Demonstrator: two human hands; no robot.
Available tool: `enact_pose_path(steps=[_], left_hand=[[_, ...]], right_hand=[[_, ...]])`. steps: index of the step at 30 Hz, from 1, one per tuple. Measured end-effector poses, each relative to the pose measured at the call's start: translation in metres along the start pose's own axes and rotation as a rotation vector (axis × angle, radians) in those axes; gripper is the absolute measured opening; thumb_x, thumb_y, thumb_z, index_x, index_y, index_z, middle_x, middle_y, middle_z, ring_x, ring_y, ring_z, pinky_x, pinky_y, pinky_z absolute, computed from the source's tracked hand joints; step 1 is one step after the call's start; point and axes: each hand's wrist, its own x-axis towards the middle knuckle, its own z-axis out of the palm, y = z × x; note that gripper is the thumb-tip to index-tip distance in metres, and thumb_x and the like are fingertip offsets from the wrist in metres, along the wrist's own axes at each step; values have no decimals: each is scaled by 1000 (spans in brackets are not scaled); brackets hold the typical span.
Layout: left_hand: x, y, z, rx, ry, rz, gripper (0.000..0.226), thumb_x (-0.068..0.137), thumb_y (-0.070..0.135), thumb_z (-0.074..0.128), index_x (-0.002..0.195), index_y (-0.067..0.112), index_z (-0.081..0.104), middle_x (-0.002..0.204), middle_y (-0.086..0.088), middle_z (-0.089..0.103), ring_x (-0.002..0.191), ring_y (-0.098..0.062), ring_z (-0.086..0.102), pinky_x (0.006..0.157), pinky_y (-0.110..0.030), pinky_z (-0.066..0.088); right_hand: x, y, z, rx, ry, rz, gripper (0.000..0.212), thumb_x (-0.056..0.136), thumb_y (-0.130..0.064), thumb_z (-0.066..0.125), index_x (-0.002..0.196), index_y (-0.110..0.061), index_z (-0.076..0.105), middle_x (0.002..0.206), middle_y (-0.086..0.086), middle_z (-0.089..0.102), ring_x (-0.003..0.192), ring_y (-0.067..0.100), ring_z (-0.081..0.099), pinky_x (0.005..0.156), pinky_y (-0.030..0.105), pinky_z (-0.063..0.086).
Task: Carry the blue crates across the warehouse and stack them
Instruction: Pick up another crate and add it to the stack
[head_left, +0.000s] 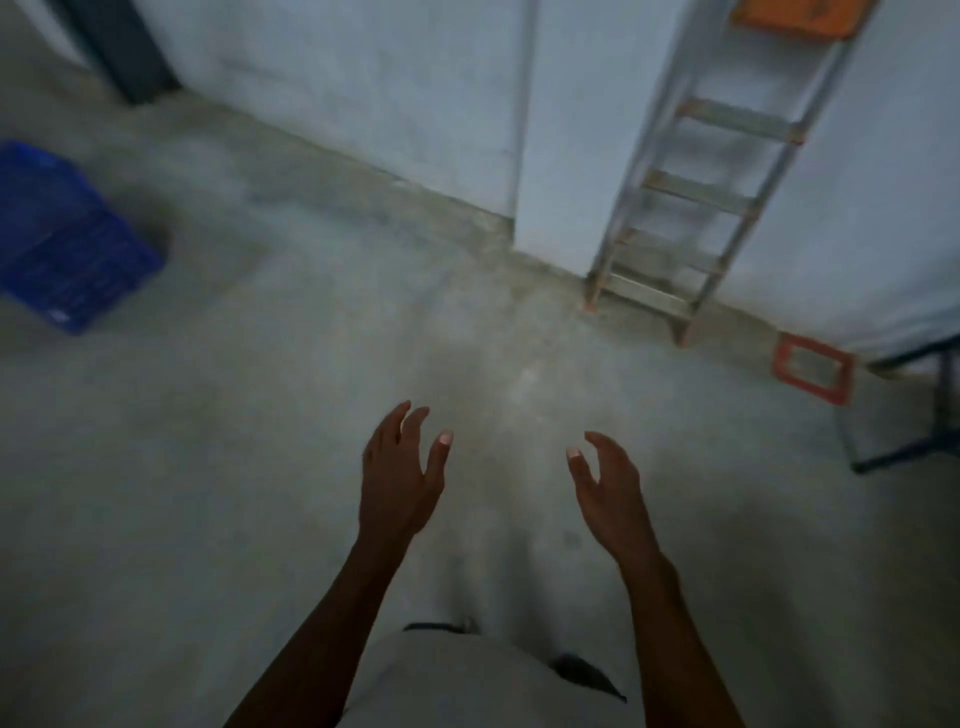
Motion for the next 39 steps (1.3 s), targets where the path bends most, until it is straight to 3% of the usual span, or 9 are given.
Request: enact_pose_path(steps=[7, 10, 14, 21, 26, 30, 33, 39], left_hand=[[69, -121, -85, 10, 240, -297, 66, 97, 63, 33, 145, 20, 50, 157, -3, 39, 146, -22, 33, 117, -44, 28], [104, -167, -111, 22, 317, -414, 67, 97, 64, 32, 146, 22, 48, 158, -2, 38, 146, -20, 31, 117, -43, 26], [163, -221, -141, 25, 380, -577, 66, 97, 64, 33, 147, 23, 47, 160, -2, 35, 147, -21, 29, 117, -44, 24], [263, -294, -202, 20, 540, -754, 71, 96, 66, 29, 148, 22, 45, 160, -4, 34, 147, -23, 29, 117, -46, 25], [335, -378, -249, 93, 598, -825, 65, 99, 63, 32, 148, 23, 45, 162, -3, 31, 150, -24, 25, 118, -46, 23], [404, -459, -288, 210, 572, -806, 61, 100, 60, 35, 147, 24, 46, 165, -3, 25, 153, -25, 18, 119, -47, 21], [462, -512, -325, 259, 530, -774, 63, 100, 61, 35, 150, 25, 44, 167, -2, 21, 154, -24, 15, 120, -46, 19], [578, -614, -402, 297, 453, -695, 63, 101, 61, 37, 151, 25, 42, 167, -4, 23, 154, -25, 17, 120, -46, 19]], right_hand=[[112, -145, 130, -64, -305, -293, 62, 95, -60, 38, 142, -21, 47, 144, 4, 49, 136, 22, 40, 111, 39, 33], [161, -200, 189, -52, -411, -345, 57, 96, -57, 40, 143, -25, 44, 146, 2, 46, 136, 20, 41, 111, 39, 36], [230, -275, 267, -36, -548, -437, 67, 92, -69, 35, 143, -28, 43, 147, 0, 45, 136, 18, 41, 112, 41, 36], [336, -431, 377, -119, -652, -619, 60, 96, -55, 43, 144, -19, 44, 147, 5, 47, 138, 21, 38, 112, 34, 30], [389, -521, 479, -159, -703, -723, 74, 92, -68, 33, 147, -19, 40, 149, 8, 44, 140, 26, 36, 114, 44, 33], [426, -587, 565, -305, -605, -880, 70, 95, -64, 30, 150, -21, 37, 156, 8, 36, 148, 30, 24, 116, 49, 28], [446, -645, 616, -352, -557, -880, 64, 98, -58, 38, 153, -24, 33, 162, 5, 28, 151, 27, 14, 118, 48, 21], [492, -746, 705, -351, -586, -823, 67, 98, -61, 34, 155, -27, 25, 165, 1, 16, 153, 21, 3, 121, 45, 13]])
